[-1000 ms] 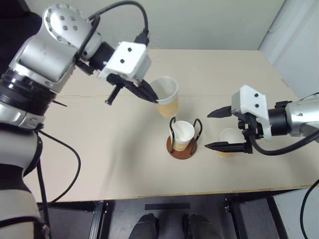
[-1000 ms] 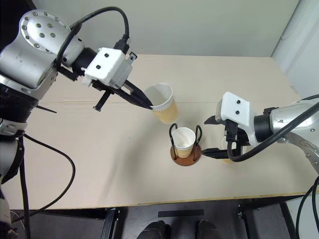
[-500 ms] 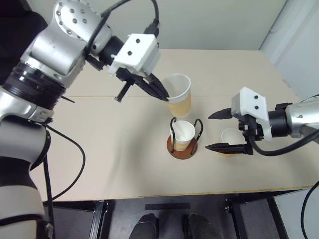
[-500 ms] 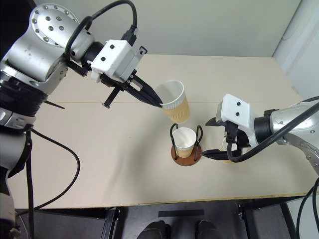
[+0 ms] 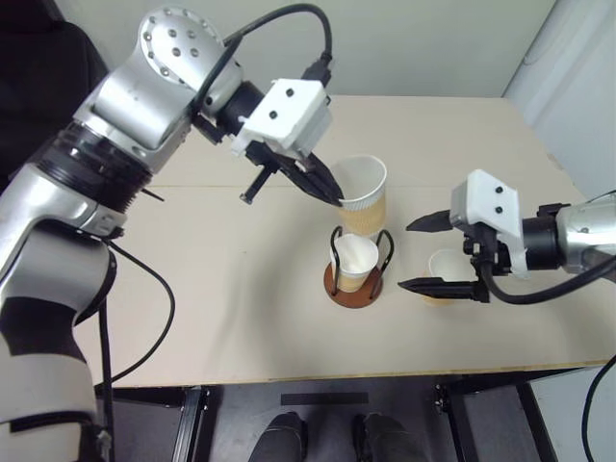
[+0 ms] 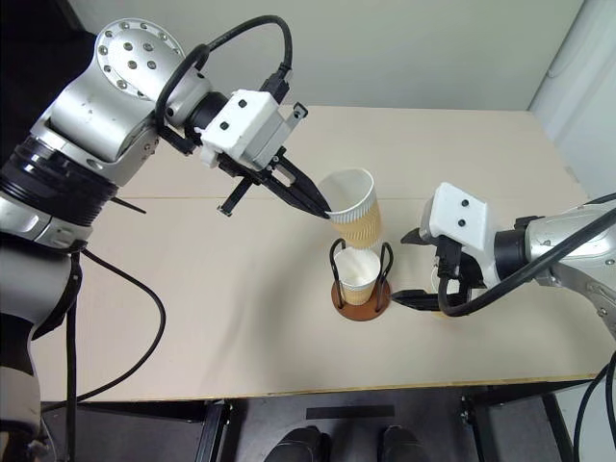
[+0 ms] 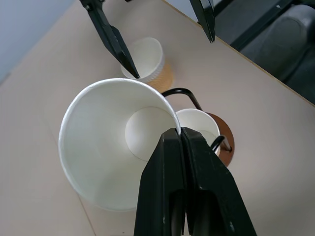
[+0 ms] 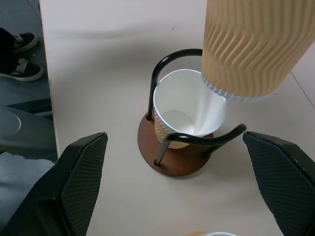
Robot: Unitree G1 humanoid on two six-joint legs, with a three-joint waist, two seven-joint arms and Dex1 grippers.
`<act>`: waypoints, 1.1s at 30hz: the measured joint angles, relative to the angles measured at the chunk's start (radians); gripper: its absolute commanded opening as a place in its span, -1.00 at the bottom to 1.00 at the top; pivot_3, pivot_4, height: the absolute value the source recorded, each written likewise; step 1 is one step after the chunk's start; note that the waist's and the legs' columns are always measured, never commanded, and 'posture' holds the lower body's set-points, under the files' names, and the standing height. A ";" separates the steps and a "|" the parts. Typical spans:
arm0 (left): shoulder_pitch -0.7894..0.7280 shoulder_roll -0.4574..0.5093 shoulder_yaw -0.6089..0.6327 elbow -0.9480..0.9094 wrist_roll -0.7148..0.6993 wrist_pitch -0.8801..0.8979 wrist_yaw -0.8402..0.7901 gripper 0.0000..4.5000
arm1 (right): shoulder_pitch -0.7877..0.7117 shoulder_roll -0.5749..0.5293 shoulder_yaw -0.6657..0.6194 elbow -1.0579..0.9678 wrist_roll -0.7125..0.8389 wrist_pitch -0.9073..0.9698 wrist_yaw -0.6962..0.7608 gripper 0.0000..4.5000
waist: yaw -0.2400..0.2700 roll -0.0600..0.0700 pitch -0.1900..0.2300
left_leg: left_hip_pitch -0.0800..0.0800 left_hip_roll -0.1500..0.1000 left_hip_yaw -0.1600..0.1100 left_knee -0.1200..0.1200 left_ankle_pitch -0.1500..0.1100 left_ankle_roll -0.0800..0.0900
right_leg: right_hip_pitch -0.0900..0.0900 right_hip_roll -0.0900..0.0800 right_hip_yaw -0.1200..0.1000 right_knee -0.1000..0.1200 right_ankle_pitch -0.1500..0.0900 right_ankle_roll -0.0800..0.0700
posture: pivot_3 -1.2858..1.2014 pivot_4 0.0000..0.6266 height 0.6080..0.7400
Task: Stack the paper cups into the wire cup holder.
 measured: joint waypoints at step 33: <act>0.005 -0.034 -0.162 0.025 0.009 -0.128 0.000 -0.99 | 0.036 -0.013 -0.052 -0.026 0.050 0.024 -0.042 1.00 | 0.008 0.000 0.000 | -0.001 0.001 -0.001 0.001 0.000 0.000 | 0.000 -0.001 0.000 0.001 0.000 0.000 | 0.03 -0.52 1.00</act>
